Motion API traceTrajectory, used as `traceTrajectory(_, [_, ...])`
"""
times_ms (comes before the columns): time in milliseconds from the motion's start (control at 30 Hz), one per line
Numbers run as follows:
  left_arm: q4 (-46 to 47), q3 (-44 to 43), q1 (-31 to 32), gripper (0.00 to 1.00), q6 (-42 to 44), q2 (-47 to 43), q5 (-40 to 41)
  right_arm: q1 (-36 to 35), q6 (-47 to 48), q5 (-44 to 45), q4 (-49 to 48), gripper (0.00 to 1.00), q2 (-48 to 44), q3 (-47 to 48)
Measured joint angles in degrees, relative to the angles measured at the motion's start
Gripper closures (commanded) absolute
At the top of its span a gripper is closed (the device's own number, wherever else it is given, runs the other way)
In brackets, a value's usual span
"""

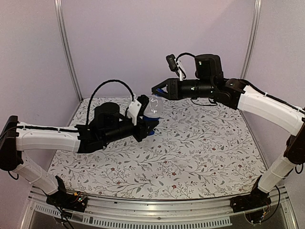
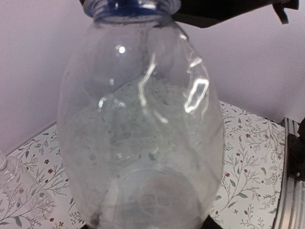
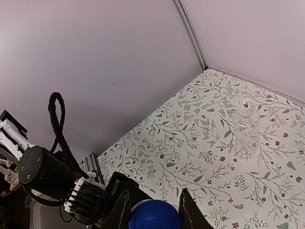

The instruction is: Unscrew the bottle caps

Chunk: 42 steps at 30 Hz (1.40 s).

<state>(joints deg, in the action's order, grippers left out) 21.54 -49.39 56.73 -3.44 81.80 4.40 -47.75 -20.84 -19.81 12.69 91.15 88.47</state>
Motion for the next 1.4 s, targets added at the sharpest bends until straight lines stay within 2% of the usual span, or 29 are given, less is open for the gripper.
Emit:
traceTrajectory(167, [0.1,0.0,0.0,0.62,0.0,0.0,-0.9,0.0,2.3,-0.6,-0.3,0.88,0.0,-0.2])
traceTrajectory(300, [1.9,0.5,-0.1,0.62,-0.2,0.0,-5.0,0.5,7.0,-4.7,-0.3,0.87,-0.8,-0.4])
traceTrajectory(500, [9.2,2.6,-0.4,0.62,-1.4,-0.5,-21.6,1.9,19.5,-22.5,0.8,0.85,-3.5,-0.9])
traceTrajectory(733, [13.5,2.8,-0.4,0.62,-4.6,-0.2,-39.1,3.6,29.1,-41.6,5.6,0.85,-3.3,1.3])
traceTrajectory(900, [14.5,2.8,-0.8,0.62,-6.8,0.6,-44.4,4.2,32.7,-46.7,8.5,0.85,-2.4,2.1])
traceTrajectory(1100, [14.8,2.8,-1.4,0.63,-8.2,1.2,-46.5,5.0,34.8,-48.6,10.4,0.84,-2.1,2.1])
traceTrajectory(1200, [14.9,2.8,-1.5,0.64,-8.4,1.2,-46.9,5.1,35.3,-48.8,10.5,0.75,-2.1,2.1])
traceTrajectory(1300, [14.7,2.8,-1.5,0.65,-8.3,1.2,-46.5,5.1,35.2,-48.3,10.7,0.58,-2.1,2.1])
traceTrajectory(1400, [14.2,2.8,-1.5,0.66,-7.3,1.2,-45.1,5.4,34.7,-46.0,10.9,0.31,-2.1,2.4])
